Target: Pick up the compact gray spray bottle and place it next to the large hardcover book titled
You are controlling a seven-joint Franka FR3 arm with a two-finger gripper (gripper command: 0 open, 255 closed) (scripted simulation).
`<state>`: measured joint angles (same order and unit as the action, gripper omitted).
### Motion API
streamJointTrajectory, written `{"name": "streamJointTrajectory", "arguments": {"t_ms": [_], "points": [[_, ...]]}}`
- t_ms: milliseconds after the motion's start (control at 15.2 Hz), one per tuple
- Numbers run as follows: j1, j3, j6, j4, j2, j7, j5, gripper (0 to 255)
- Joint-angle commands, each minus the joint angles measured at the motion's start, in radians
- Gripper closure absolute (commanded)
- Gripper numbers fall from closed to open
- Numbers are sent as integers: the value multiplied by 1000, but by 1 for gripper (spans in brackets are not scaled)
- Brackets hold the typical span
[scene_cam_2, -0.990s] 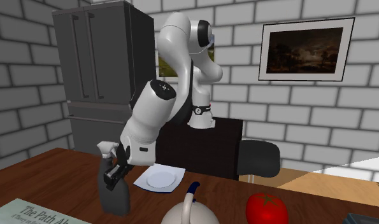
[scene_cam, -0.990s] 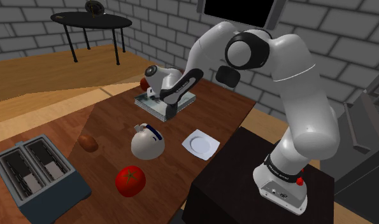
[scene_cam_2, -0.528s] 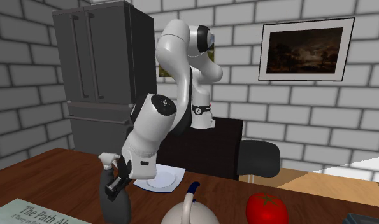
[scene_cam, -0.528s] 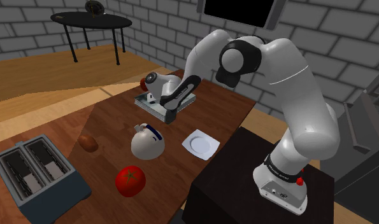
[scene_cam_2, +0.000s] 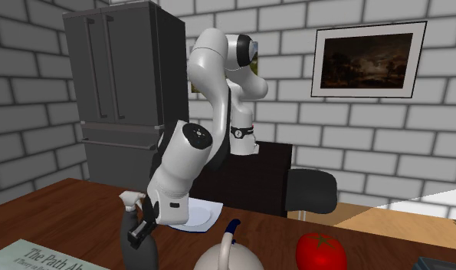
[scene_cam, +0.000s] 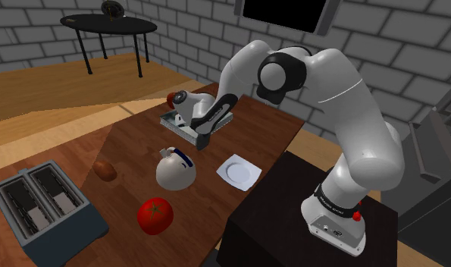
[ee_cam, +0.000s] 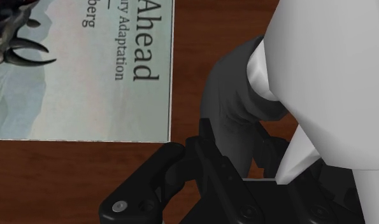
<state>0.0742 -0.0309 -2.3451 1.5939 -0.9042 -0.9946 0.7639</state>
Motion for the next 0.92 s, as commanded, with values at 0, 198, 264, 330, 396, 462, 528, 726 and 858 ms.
{"name": "streamJointTrajectory", "arguments": {"t_ms": [0,198,264,330,396,462,528,726,858], "points": [[0,0,0,-1,0,0,0,255],[0,0,0,-1,0,0,0,0],[0,0,0,-1,0,0,0,0],[0,0,0,-1,0,0,0,0],[0,0,0,-1,0,0,0,0],[0,0,0,-1,0,0,0,0],[0,0,0,-1,0,0,0,0],[20,20,51,33,73,-6,-19,0],[25,25,66,39,92,-9,-25,0]]}}
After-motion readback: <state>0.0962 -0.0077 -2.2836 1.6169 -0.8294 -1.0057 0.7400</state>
